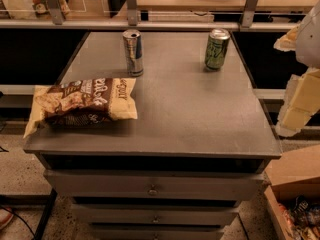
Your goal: Move green can near redbull can
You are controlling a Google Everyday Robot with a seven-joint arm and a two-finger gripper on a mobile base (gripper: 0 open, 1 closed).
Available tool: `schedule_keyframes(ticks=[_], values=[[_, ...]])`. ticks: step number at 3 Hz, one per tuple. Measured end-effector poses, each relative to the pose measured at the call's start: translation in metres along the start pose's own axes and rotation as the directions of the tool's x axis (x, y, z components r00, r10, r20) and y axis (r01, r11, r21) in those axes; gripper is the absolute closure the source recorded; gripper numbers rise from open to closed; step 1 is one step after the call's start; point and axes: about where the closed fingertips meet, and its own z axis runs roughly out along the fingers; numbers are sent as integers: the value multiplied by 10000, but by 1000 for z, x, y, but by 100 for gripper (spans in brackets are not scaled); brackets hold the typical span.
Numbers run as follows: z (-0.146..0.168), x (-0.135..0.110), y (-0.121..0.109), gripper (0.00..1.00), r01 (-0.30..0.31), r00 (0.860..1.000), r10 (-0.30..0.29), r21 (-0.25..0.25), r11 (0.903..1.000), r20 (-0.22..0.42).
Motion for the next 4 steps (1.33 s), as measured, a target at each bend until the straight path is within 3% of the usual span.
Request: schedule_keyframes(ticks=[1,2,4], values=[[0,0,0,0,0,10000,0,0,10000,0],[-1,-8,-20,0,-84,9998,78,366,9993,172],[13,-26,-113,0,-314,9986,264,1097,9935,469]])
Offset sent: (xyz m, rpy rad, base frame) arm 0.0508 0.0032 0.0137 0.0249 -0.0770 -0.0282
